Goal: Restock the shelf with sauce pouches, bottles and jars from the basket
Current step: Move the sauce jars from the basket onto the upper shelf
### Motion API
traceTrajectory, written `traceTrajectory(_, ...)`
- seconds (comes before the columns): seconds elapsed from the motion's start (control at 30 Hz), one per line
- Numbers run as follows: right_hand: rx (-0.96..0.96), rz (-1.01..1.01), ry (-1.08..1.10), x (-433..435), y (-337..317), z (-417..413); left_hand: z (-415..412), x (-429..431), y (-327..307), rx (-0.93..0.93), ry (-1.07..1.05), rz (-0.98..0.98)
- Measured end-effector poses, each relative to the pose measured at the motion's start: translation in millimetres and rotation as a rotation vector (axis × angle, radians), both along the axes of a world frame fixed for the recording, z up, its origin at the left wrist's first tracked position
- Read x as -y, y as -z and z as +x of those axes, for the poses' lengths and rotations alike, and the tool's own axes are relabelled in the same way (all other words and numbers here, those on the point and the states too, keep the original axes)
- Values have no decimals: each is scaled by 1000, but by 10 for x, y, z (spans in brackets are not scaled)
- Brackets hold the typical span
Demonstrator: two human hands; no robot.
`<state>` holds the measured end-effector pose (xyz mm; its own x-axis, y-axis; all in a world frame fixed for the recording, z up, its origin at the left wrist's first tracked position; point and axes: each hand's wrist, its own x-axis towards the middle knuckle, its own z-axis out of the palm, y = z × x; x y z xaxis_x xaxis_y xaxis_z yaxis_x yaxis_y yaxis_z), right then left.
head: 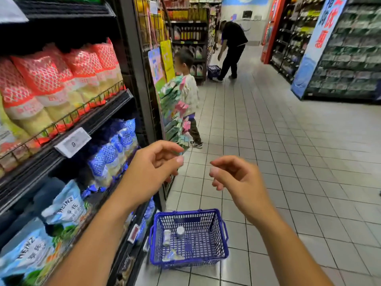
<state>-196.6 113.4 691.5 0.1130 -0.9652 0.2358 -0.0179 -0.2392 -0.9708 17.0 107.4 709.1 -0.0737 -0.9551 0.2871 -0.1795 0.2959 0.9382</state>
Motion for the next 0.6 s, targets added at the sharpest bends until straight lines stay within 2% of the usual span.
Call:
traceTrajectory(0.13,-23,58,26,270,189,15,67,367,268,-51,10,77)
traceTrajectory(0.6,-90,371,56,1780,1207,627,844,1980,1493,-59,-79,378)
